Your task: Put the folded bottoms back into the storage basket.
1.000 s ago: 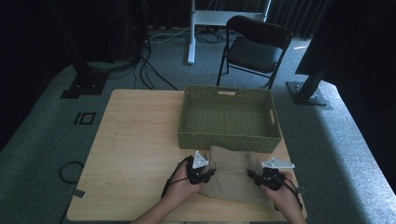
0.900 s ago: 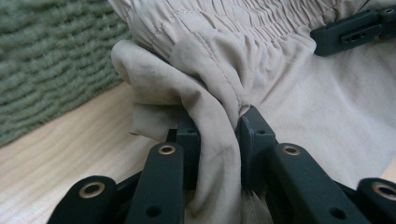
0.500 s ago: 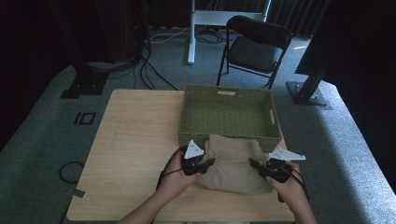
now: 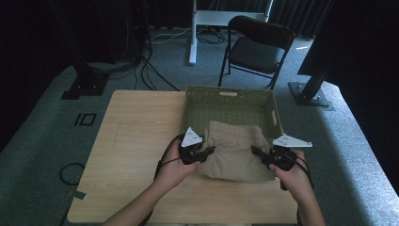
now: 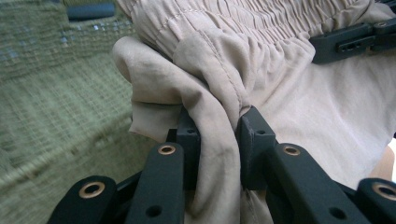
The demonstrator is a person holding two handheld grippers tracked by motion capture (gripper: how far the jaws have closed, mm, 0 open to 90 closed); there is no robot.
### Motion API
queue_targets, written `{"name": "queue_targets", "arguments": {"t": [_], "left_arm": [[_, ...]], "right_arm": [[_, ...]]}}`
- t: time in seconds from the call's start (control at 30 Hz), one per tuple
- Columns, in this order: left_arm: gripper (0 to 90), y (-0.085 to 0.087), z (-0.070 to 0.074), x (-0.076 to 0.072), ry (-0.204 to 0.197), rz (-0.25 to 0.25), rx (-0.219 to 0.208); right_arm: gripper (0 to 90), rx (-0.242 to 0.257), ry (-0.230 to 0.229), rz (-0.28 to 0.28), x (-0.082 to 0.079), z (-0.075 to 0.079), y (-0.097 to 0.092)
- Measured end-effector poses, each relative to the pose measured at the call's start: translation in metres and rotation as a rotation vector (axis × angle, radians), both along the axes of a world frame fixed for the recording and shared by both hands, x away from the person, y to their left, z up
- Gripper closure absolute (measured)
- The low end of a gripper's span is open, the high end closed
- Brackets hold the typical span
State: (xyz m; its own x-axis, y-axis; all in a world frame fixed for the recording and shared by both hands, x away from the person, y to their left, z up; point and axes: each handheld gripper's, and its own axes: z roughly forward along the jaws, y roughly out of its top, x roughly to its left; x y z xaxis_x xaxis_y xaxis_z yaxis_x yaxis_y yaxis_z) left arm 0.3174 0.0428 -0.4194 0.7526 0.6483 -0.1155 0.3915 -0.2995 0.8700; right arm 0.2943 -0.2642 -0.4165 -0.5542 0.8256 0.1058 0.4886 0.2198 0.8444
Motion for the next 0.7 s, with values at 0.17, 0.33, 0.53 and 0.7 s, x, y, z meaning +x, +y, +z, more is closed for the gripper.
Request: {"name": "queue_targets", "arguments": {"t": [0.17, 0.33, 0.53, 0.7], "left_arm": [[75.0, 0.001, 0.012, 0.005, -0.018, 0.001, -0.013], [74.9, 0.001, 0.028, 0.016, -0.037, 0.001, -0.024], [74.9, -0.001, 0.042, 0.025, -0.052, 0.004, -0.040], [74.9, -0.001, 0.050, 0.035, -0.061, 0.012, -0.060]], "right_arm": [[79.5, -0.010, -0.034, -0.001, 0.009, 0.019, 0.000], [79.5, -0.001, -0.051, -0.003, 0.019, 0.033, -0.001], [79.5, 0.032, -0.066, -0.004, 0.030, 0.047, -0.006], [79.6, 0.029, -0.070, -0.005, 0.042, 0.057, -0.006]]}}
